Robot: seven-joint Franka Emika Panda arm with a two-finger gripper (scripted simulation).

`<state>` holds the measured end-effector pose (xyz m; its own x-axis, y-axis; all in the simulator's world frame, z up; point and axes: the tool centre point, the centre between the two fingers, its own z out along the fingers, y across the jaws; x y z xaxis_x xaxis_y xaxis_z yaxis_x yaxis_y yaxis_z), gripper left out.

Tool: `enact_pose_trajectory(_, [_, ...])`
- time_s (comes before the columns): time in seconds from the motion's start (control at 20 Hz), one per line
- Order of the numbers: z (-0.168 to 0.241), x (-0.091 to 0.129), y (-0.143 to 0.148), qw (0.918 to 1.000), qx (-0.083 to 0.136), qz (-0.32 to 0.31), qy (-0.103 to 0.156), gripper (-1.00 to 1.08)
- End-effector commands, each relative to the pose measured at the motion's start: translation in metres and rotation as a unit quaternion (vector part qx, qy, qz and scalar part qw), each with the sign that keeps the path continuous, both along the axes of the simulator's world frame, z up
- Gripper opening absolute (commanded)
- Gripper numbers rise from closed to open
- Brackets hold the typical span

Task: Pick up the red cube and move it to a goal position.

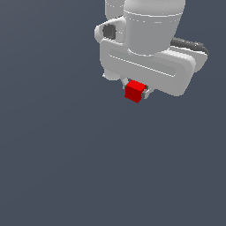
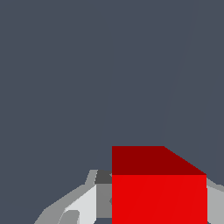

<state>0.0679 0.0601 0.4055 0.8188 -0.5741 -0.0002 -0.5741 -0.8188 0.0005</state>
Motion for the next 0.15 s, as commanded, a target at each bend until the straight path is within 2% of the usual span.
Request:
enact_pose_trajectory(0.0, [0.001,0.0006,0.0002,1.0,0.0,0.0,0.0,-1.0])
enact_pose_trajectory(0.1, [0.0006,0.0006,0.0,1.0,0.0,0.0,0.0,-1.0])
